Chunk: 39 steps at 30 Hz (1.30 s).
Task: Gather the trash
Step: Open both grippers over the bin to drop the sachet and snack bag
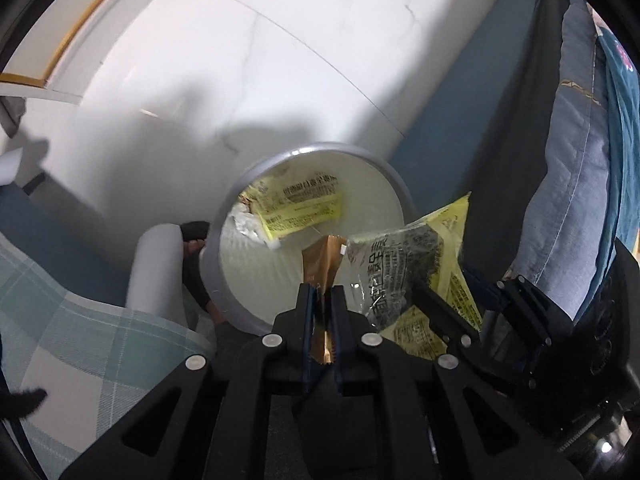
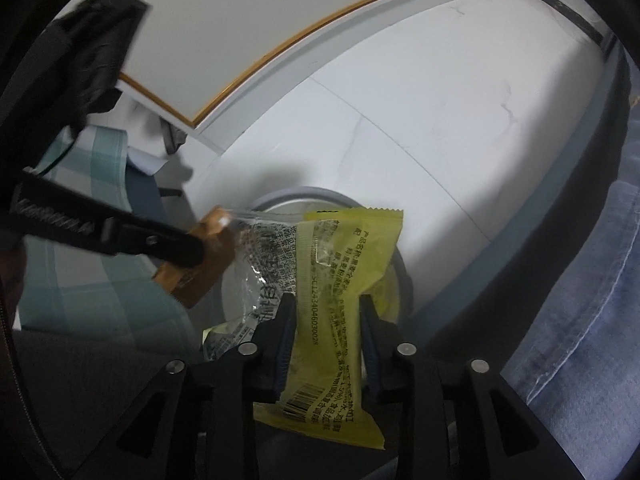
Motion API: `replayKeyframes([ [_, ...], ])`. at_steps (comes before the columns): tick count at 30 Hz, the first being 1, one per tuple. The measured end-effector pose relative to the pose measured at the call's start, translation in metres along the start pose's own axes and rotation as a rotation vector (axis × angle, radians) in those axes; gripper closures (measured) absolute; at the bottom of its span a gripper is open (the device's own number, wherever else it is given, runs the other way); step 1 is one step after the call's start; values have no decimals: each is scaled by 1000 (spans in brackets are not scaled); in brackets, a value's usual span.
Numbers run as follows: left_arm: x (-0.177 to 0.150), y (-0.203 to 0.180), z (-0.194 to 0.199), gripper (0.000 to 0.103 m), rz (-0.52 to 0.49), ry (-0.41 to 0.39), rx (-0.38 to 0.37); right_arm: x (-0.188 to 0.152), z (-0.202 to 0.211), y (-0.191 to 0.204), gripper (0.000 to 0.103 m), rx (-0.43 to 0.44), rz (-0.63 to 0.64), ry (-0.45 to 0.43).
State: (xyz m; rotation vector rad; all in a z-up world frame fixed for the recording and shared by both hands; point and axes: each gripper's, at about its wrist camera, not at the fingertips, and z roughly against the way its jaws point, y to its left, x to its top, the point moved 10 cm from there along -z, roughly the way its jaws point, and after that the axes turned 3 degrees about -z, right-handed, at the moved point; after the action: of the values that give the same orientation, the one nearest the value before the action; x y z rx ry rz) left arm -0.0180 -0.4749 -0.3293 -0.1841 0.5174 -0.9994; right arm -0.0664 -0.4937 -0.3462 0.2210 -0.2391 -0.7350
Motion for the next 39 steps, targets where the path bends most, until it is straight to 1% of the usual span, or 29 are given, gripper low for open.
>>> replayKeyframes([
  [2, 0, 1, -4, 95, 3, 13, -2, -2, 2, -2, 67, 7, -6, -1],
  [4, -1, 4, -6, 86, 10, 16, 7, -5, 4, -5, 64, -3, 1, 2],
  [6, -2, 6, -8, 85, 15, 23, 8, -8, 5, -4, 63, -5, 9, 4],
  [9, -5, 10, -9, 85, 15, 30, 23, -9, 10, -2, 55, 15, 18, -9],
  [11, -7, 9, -9, 81, 21, 33, 20, -9, 16, -2, 52, 16, 21, -26],
  [12, -8, 9, -8, 74, 22, 31, 18, -8, 17, -1, 52, 20, 22, -30],
  [13, -8, 9, -7, 65, 23, 23, 21, -8, 17, 2, 51, 22, 22, -34],
  [14, -9, 9, -6, 61, 22, 13, 27, -7, 19, 3, 50, 22, 24, -43],
  [15, -9, 10, -5, 55, 21, 2, 40, -7, 21, 3, 46, 19, 27, -51],
  [16, -9, 11, -2, 54, 21, -14, 54, -6, 24, 4, 44, 18, 30, -60],
  [20, -10, 11, 12, 50, 23, -69, 80, -1, 36, 3, 42, 18, 22, -93],
  [22, -10, 13, 20, 40, 28, -99, 112, 2, 44, 1, 39, 21, 12, -112],
  [26, -14, 13, 41, 37, 30, -173, 160, 6, 60, -1, 34, 26, 5, -150],
  [30, -23, 8, 66, 30, 36, -269, 185, 9, 75, 0, 29, 41, 3, -188],
  [34, -31, 5, 90, 24, 47, -377, 211, 9, 84, 2, 28, 65, 7, -208],
  [35, -35, 5, 97, 23, 53, -415, 224, 9, 87, 3, 28, 75, 13, -209],
  [37, -40, 1, 106, 23, 47, -466, 250, 9, 90, 4, 28, 90, 22, -213],
  [39, -45, -4, 113, 23, 29, -499, 284, 9, 95, 4, 28, 105, 23, -221],
])
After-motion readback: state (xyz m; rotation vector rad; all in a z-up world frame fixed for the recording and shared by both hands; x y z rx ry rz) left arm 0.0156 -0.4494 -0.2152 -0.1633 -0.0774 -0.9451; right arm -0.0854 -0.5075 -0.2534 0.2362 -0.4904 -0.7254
